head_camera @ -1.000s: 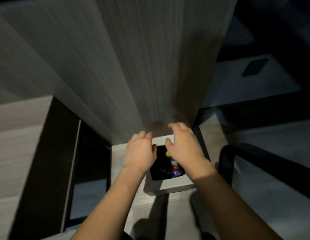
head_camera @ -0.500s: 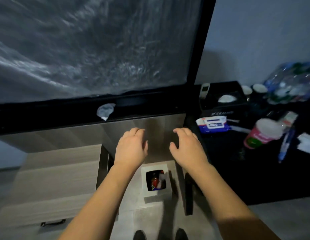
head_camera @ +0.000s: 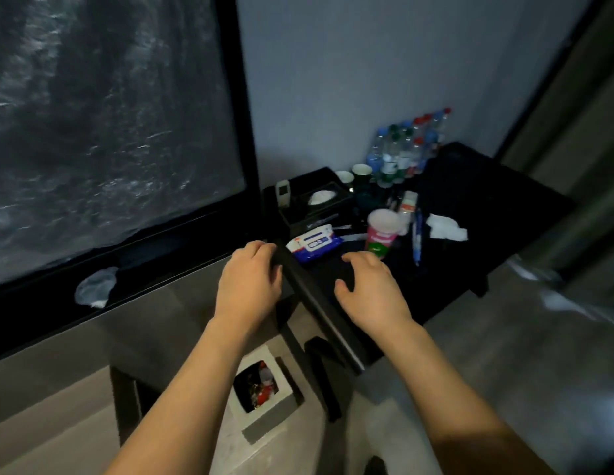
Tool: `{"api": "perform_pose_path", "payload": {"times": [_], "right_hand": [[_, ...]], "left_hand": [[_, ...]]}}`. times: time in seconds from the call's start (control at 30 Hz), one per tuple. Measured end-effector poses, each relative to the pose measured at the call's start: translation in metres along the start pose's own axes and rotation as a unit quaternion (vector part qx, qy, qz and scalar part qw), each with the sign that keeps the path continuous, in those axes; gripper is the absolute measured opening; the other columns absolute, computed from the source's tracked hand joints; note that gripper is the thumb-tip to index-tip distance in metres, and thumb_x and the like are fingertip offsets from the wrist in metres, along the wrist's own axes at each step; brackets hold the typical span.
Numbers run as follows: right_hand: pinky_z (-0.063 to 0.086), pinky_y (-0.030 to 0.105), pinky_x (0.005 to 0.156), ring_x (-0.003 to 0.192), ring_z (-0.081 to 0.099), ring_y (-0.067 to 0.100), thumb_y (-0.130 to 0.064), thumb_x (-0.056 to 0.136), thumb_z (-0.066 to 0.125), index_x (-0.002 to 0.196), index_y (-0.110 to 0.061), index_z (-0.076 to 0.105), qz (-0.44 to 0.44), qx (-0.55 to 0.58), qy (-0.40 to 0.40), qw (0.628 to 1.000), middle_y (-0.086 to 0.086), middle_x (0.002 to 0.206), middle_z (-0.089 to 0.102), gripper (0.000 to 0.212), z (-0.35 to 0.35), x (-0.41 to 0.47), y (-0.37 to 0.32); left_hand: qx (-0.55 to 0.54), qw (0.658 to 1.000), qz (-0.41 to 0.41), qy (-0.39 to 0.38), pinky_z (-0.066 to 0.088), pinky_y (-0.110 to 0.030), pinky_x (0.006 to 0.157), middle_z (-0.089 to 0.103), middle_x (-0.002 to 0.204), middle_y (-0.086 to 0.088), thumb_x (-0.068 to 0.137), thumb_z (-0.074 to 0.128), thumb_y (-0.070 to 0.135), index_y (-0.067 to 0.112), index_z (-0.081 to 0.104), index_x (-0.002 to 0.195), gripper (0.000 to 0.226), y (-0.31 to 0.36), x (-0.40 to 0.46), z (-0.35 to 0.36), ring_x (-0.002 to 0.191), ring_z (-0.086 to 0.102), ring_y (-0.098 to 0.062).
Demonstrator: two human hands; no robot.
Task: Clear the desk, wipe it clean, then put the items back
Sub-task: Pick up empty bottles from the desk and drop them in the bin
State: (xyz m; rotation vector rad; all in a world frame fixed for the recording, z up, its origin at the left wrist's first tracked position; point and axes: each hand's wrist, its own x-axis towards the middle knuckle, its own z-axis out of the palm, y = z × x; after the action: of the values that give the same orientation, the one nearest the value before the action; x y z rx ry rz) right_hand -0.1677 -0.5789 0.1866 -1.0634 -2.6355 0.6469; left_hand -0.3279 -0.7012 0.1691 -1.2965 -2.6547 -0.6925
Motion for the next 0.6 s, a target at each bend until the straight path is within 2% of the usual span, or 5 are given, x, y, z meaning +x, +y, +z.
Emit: {"api": "perform_pose_path", "payload": {"times": [0.17, 0.37, 0.5, 0.6], "right_hand": [[0.040, 0.036, 0.106, 0.124, 0.047, 0.025, -0.028, 0.089, 0.059, 0.137, -0.016, 0.049, 0.098, -0.005, 0.079, 0.992, 0.004, 0.136, 0.049, 0.050, -0.051, -0.038, 0.071], [0.041, 0.035, 0.105, 0.123, 0.049, 0.028, -0.026, 0.088, 0.060, 0.136, -0.013, 0.050, 0.218, -0.006, 0.156, 0.963, 0.006, 0.134, 0.050, 0.051, -0.124, -0.104, 0.183], [0.044, 0.035, 0.099, 0.117, 0.052, 0.030, -0.027, 0.086, 0.061, 0.134, -0.013, 0.052, 0.290, -0.020, 0.208, 0.934, 0.008, 0.128, 0.052, 0.051, -0.172, -0.155, 0.257], [0.044, 0.034, 0.099, 0.118, 0.051, 0.028, -0.028, 0.087, 0.059, 0.136, -0.013, 0.050, 0.324, -0.013, 0.231, 0.917, 0.008, 0.131, 0.051, 0.051, -0.199, -0.187, 0.303]], "left_hand": [[-0.040, 0.991, 0.122, -0.029, 0.048, -0.040, 0.093, 0.061, 0.121, -0.005, 0.088, 0.063, 0.026, 0.013, 0.061, 0.124, 0.038, 0.093, 0.021, 0.031, 0.107, 0.057, -0.027], [-0.094, 0.953, 0.282, -0.063, 0.050, -0.040, 0.089, 0.061, 0.118, -0.005, 0.088, 0.062, 0.025, 0.012, 0.061, 0.124, 0.038, 0.247, 0.022, 0.081, 0.105, 0.057, -0.026], [-0.124, 0.918, 0.364, -0.097, 0.045, -0.039, 0.100, 0.057, 0.129, -0.003, 0.093, 0.058, 0.027, 0.014, 0.057, 0.131, 0.040, 0.358, 0.005, 0.112, 0.117, 0.053, -0.024], [-0.141, 0.895, 0.409, -0.108, 0.044, -0.037, 0.100, 0.057, 0.130, -0.003, 0.092, 0.060, 0.024, 0.013, 0.057, 0.130, 0.040, 0.423, -0.010, 0.131, 0.117, 0.053, -0.024]]}}
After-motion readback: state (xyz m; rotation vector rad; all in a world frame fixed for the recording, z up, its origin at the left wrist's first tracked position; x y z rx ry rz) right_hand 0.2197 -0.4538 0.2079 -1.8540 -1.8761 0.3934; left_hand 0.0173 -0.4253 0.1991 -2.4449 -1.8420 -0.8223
